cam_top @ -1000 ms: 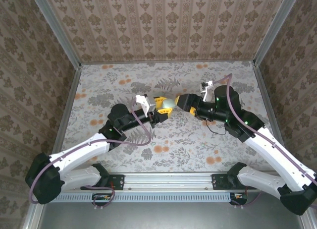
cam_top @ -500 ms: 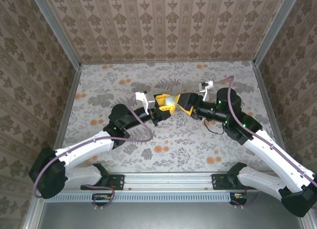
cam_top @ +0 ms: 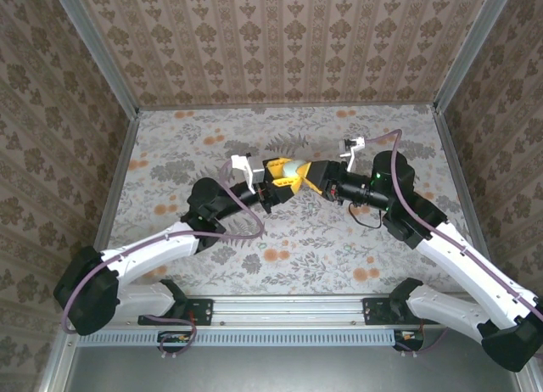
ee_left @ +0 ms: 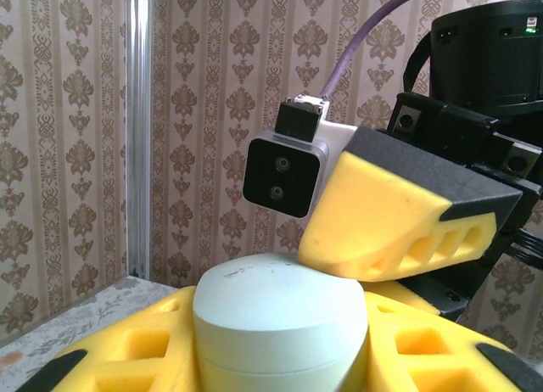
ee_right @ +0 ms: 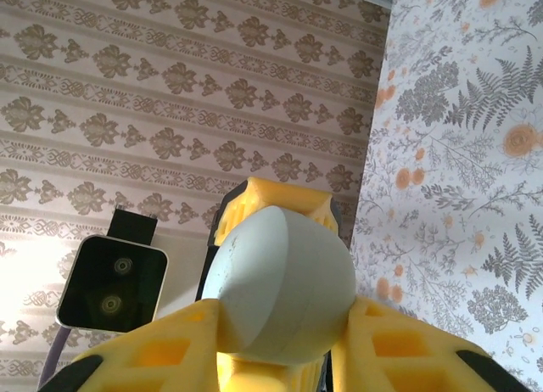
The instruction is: Insert the wireless bluetooth earbuds into the charging case
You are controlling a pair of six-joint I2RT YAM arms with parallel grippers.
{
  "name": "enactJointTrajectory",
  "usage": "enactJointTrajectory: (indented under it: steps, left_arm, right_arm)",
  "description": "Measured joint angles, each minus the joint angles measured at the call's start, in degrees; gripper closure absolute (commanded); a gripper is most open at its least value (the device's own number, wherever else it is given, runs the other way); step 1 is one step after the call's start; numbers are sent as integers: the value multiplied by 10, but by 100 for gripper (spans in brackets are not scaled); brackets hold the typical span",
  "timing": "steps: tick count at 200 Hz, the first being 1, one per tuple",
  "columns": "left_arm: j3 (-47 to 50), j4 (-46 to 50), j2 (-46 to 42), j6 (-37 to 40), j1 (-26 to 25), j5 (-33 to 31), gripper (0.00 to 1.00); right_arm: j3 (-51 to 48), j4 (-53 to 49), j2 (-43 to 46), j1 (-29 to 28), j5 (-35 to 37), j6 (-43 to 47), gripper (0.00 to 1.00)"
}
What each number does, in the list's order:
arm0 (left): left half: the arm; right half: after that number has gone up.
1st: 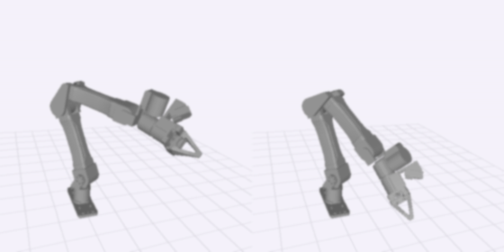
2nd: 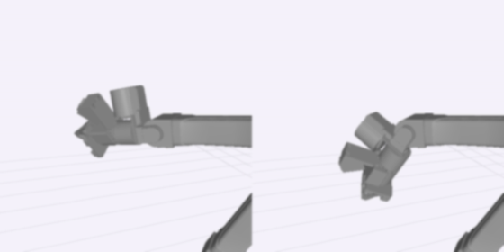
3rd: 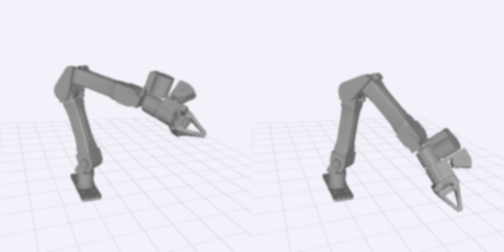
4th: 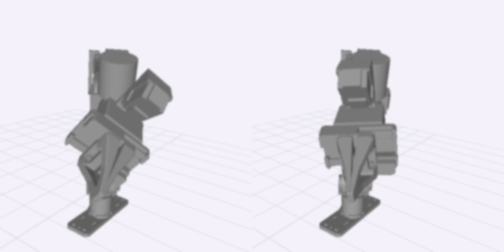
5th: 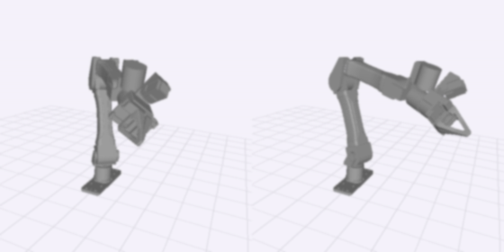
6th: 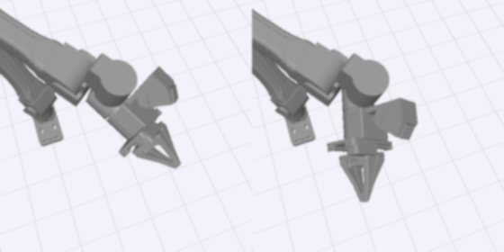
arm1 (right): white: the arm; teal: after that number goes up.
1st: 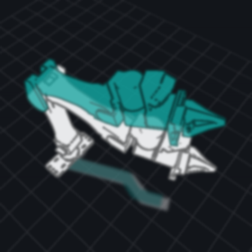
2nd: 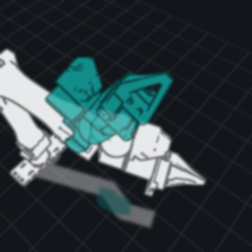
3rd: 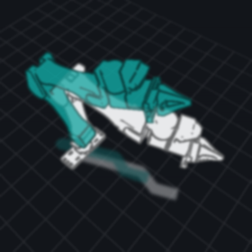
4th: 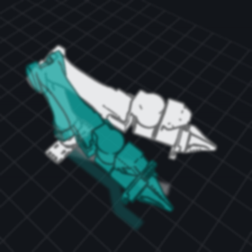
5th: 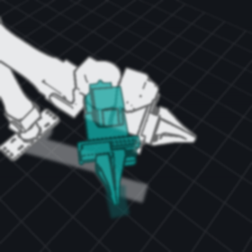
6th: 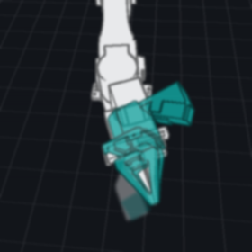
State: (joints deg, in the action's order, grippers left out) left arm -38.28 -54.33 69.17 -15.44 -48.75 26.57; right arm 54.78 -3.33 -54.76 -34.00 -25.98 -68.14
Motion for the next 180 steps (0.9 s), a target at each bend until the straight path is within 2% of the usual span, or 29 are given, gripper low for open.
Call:
enactJointTrajectory:
  steps: [20,51,81,140,180]
  left_arm:
    - [0,1,0,0,4,7,64]
    - [0,33,-7,5,14,28,60]
    - [-1,96,-19,24,23,44,51]
    - [-1,177,-51,51,41,67,22]
    - [12,195,-113,54,83,91,18]
  right_arm:
    - [0,1,-1,0,0,0,86]
    - [-9,0,-2,0,1,2,90]
    - [-33,8,-2,-4,16,4,92]
    - [-80,27,0,-10,77,6,93]
    - [-102,53,19,-10,113,0,94]
